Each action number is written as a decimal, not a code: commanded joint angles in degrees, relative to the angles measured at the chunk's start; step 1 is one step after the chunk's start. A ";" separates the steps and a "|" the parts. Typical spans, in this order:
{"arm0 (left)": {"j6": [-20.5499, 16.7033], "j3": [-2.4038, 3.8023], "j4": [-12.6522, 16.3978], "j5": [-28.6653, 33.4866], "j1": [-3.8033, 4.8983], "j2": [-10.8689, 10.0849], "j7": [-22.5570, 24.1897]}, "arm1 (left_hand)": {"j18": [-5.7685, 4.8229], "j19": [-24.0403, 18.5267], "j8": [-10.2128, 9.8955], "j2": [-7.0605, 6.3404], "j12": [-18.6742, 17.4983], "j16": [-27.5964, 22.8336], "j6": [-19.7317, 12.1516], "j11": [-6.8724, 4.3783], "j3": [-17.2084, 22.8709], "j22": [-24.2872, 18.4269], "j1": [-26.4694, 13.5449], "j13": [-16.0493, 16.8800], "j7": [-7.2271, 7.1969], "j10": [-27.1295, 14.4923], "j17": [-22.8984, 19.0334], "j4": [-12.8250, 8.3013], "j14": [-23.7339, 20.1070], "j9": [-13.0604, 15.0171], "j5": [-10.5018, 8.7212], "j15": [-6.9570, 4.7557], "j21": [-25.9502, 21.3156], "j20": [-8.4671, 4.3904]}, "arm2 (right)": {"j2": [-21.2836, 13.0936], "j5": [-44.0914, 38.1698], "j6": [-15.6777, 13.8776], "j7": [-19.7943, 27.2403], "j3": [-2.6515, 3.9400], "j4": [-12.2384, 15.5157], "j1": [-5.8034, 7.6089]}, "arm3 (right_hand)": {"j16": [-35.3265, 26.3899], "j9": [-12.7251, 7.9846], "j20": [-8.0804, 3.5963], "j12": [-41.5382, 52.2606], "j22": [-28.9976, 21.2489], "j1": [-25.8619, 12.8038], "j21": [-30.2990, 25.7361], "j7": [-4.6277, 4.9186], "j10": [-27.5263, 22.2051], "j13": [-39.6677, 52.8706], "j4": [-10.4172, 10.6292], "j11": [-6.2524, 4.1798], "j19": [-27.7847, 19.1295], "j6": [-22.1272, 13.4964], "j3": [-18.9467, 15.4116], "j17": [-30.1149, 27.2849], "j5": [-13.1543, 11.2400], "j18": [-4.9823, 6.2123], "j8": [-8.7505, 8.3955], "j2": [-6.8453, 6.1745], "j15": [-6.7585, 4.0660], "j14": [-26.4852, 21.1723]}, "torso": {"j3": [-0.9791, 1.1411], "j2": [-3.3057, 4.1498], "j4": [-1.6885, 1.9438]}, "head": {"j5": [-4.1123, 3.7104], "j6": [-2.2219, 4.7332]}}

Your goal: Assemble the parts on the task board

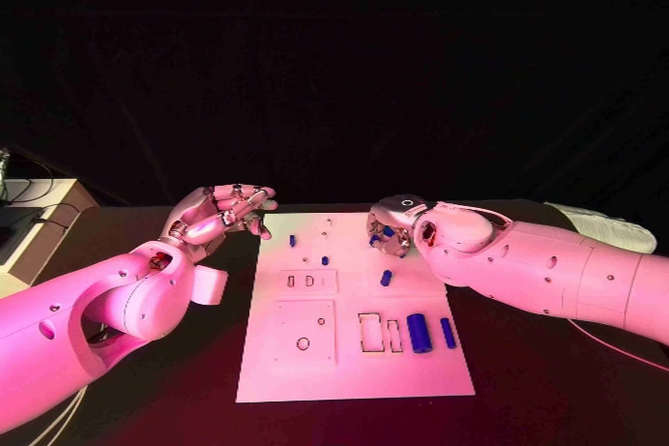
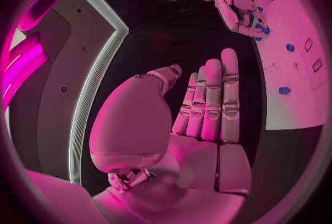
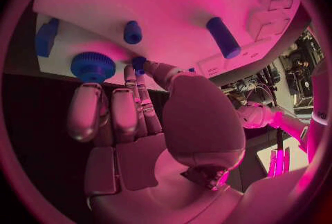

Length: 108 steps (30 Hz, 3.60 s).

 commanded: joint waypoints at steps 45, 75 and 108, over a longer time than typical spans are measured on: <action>1.56 0.30 0.09 -0.70 0.06 0.08 0.15 | 0.09 -0.83 -0.42 0.51 -0.34 0.41 -0.20 0.24 0.55 0.35 -0.21 0.10 0.04 -0.03 0.21 -0.13 -0.69 0.17 0.02 0.04 0.69 -0.04 | 9.47 -0.27 -18.03 -3.54 0.71 -6.57 -0.94 | 1.14 2.92 -0.58 0.01 3.24 2.56 2.16 -0.20 2.60 0.81 -3.08 -0.52 1.06 1.14 2.41 -0.09 -1.98 -1.01 1.94 -0.10 -0.95 0.60 | -1.02 1.33 1.20 | -0.86 1.76; 2.07 0.55 0.22 -1.06 0.09 0.04 -0.07 | 0.10 -1.10 -0.47 0.48 -0.35 0.56 -0.24 0.27 0.61 0.60 -0.15 0.14 0.07 -0.10 0.32 -0.29 -0.87 0.23 0.02 0.07 1.05 -0.01 | 11.80 -0.48 -15.79 -4.27 0.79 -9.55 -1.13 | 1.24 3.22 -0.41 -0.12 2.98 2.09 1.93 0.03 1.92 0.69 -3.16 -0.26 0.82 0.45 2.65 -0.32 -2.51 -0.94 1.65 -0.79 -0.74 0.53 | -1.50 1.99 1.65 | -0.63 1.68; 2.33 0.60 -0.01 -1.08 0.09 -0.05 -0.16 | 0.10 -1.10 -0.47 0.48 -0.35 0.56 -0.24 0.27 0.61 0.60 -0.15 0.14 0.07 -0.10 0.32 -0.29 -0.87 0.23 0.02 0.07 1.05 -0.01 | 11.39 0.37 -16.73 -3.92 0.78 -9.81 -0.98 | -3.45 2.82 0.91 -0.01 -8.95 2.53 -8.41 -0.29 -9.27 -1.63 -1.01 1.33 -3.90 -7.47 -5.34 -9.63 -6.15 1.36 -3.34 -2.34 0.57 -1.82 | -1.41 2.13 1.57 | -0.21 1.37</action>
